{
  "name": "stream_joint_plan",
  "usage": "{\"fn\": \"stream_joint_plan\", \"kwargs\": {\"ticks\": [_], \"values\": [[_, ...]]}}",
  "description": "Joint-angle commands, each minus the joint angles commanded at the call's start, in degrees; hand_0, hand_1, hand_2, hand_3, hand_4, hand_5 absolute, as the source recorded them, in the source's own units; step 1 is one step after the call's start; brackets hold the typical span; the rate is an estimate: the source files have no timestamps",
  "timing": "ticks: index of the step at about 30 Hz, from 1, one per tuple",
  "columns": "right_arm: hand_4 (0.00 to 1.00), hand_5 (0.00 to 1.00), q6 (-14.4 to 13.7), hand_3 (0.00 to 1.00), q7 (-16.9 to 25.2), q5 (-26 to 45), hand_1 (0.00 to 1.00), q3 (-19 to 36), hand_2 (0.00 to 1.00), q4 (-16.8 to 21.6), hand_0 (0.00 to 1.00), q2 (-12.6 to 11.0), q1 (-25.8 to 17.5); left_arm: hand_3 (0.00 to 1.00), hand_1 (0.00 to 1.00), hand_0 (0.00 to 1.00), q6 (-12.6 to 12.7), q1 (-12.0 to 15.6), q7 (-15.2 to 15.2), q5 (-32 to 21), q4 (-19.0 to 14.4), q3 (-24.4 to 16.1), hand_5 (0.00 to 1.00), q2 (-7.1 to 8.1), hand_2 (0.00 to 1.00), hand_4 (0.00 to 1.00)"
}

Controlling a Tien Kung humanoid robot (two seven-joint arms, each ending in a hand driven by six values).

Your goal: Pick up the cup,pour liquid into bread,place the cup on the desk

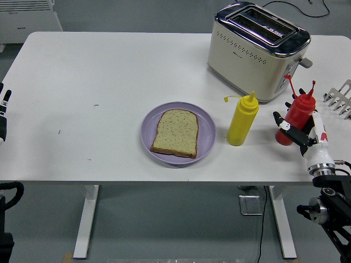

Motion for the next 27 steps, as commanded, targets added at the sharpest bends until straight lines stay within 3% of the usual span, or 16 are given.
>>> {"fn": "stream_joint_plan", "kwargs": {"ticks": [16, 27], "values": [[0.858, 0.197, 1.63, 0.998, -1.33, -5.30, 0.914, 5.64, 0.989, 5.96, 0.948, -2.41, -5.61, 0.752, 0.842, 0.835, -0.02, -0.17, -0.02, -0.02, -0.02, -0.14, 0.998, 0.03, 0.855, 0.661], [0.868, 0.207, 3.59, 0.998, -2.27, -6.81, 0.921, 11.55, 0.993, 12.49, 0.952, -4.63, -13.02, 0.751, 0.841, 0.834, -0.03, -0.45, -0.03, 0.02, -0.06, -0.12, 0.998, 0.14, 0.855, 0.664]]}}
